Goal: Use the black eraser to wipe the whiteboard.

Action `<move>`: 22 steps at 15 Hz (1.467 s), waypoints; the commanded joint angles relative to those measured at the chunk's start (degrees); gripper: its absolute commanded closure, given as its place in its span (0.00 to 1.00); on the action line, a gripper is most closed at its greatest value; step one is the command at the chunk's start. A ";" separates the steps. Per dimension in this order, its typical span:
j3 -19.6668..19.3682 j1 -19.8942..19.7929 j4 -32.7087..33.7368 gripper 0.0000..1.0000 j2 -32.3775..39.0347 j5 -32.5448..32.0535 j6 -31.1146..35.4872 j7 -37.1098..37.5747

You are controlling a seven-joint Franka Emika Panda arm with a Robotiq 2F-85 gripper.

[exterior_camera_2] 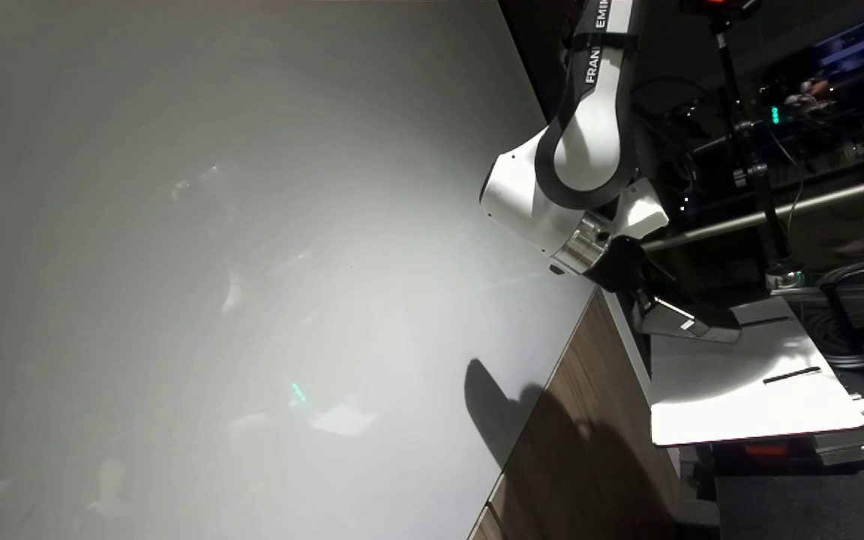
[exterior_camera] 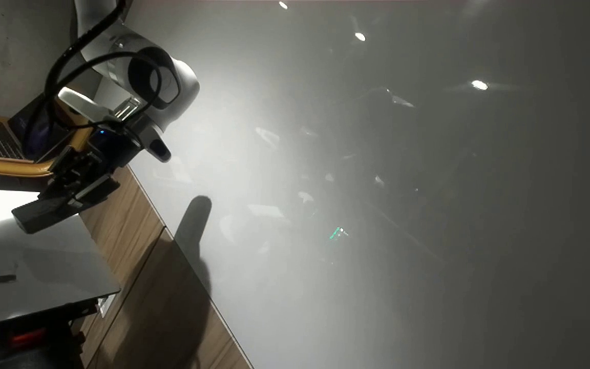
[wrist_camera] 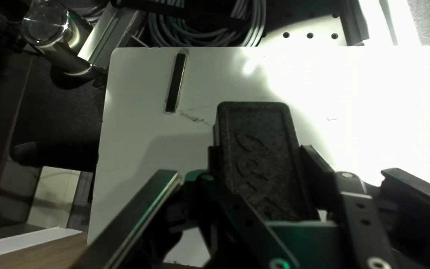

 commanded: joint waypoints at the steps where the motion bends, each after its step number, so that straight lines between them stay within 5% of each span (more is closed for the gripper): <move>1: -1.13 -0.56 2.19 0.69 2.17 1.29 -0.92 -2.26; 2: -1.35 -0.70 2.42 0.59 2.52 1.15 -0.86 -2.38; 3: -1.59 -0.82 2.48 0.30 2.74 0.98 -0.72 -2.55; 7: -2.27 -1.03 2.87 0.01 3.32 0.99 -0.61 -2.85; 15: -1.58 -0.02 -0.33 0.00 -0.73 0.50 5.75 -0.64; 19: -0.37 2.39 -5.97 0.00 -5.59 -6.05 17.60 7.28; 22: 0.81 3.11 -8.82 0.00 -8.39 -11.96 20.20 14.55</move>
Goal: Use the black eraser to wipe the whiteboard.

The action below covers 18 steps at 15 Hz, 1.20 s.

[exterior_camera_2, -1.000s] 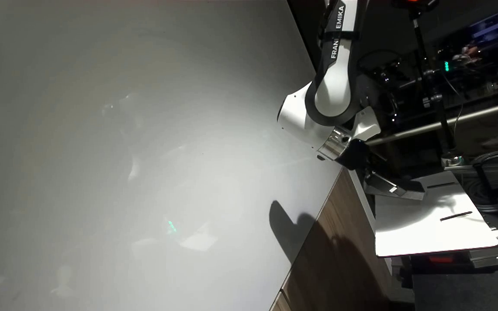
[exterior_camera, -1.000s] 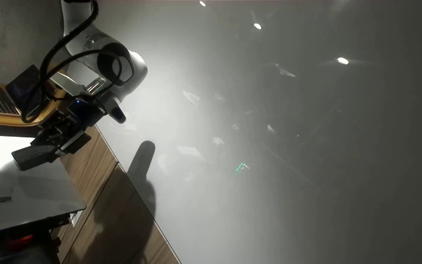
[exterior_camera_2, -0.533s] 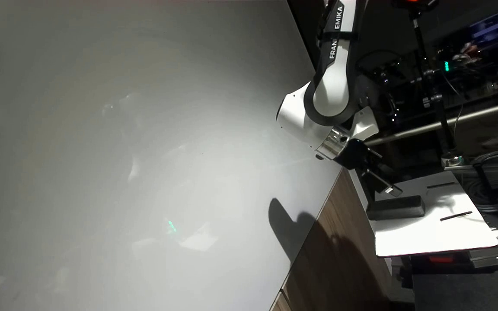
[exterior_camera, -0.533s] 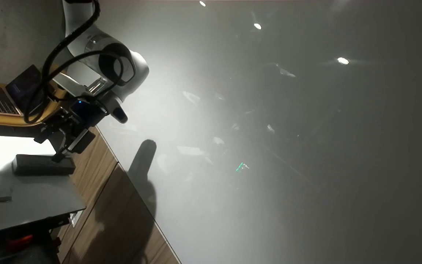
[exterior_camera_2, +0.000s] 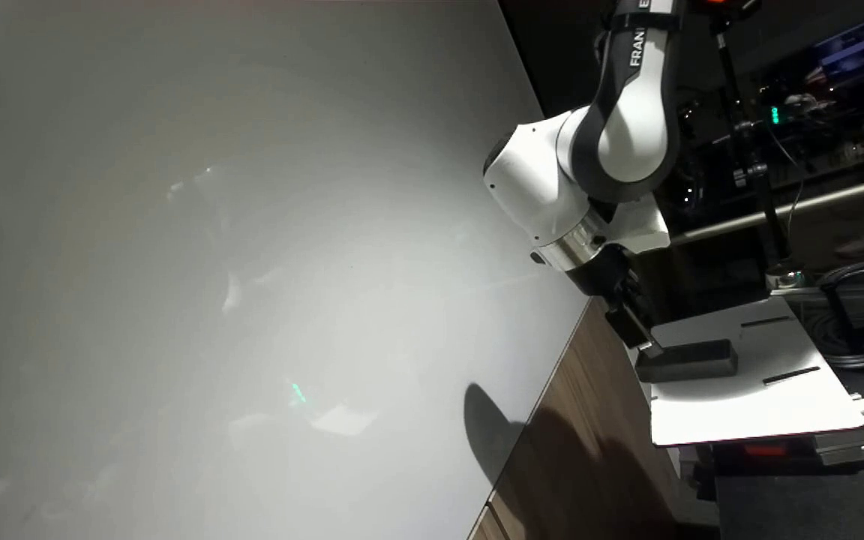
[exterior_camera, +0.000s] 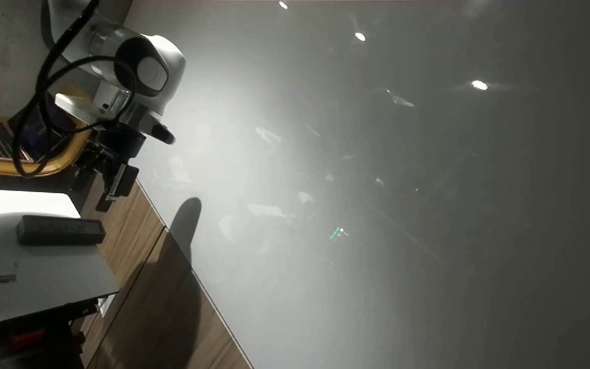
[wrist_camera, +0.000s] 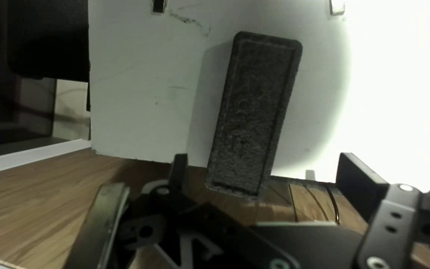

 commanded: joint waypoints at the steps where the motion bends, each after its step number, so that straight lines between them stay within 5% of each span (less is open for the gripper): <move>1: 1.42 0.63 -4.94 0.00 -5.90 -6.71 2.79 8.47; 8: 4.90 -0.21 -8.91 0.00 -17.36 -9.67 3.00 16.24; 18: 8.13 3.14 -3.54 0.00 -37.93 5.12 -19.78 3.65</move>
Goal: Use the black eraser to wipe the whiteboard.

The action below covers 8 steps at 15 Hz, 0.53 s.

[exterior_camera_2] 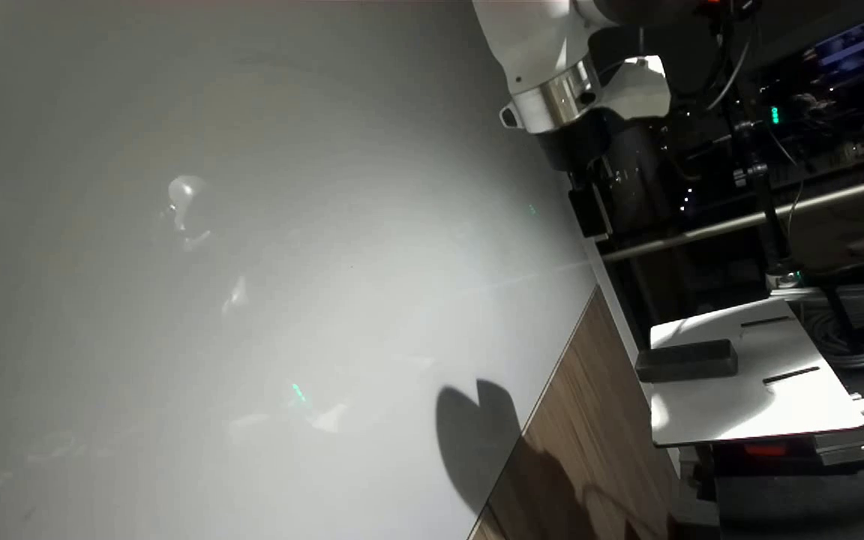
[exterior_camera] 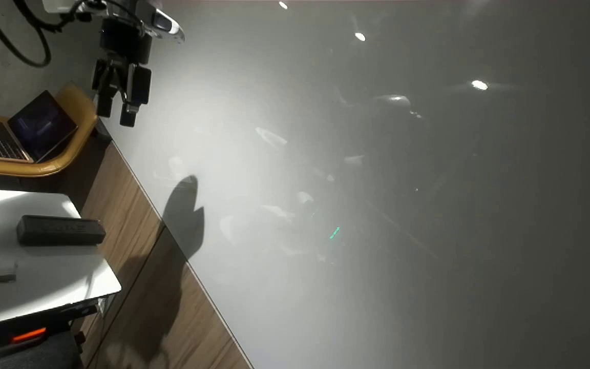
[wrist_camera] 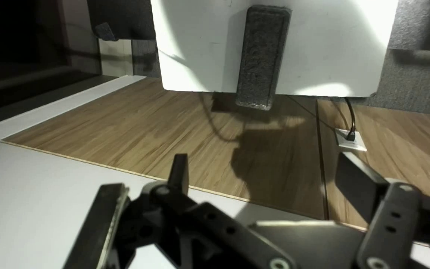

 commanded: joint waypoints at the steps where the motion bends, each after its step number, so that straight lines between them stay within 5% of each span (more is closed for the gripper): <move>1: 1.48 -0.57 0.41 0.00 -2.12 1.77 -2.34 -1.18; 8: 2.59 0.70 -0.53 0.00 -7.53 3.08 -5.72 -1.78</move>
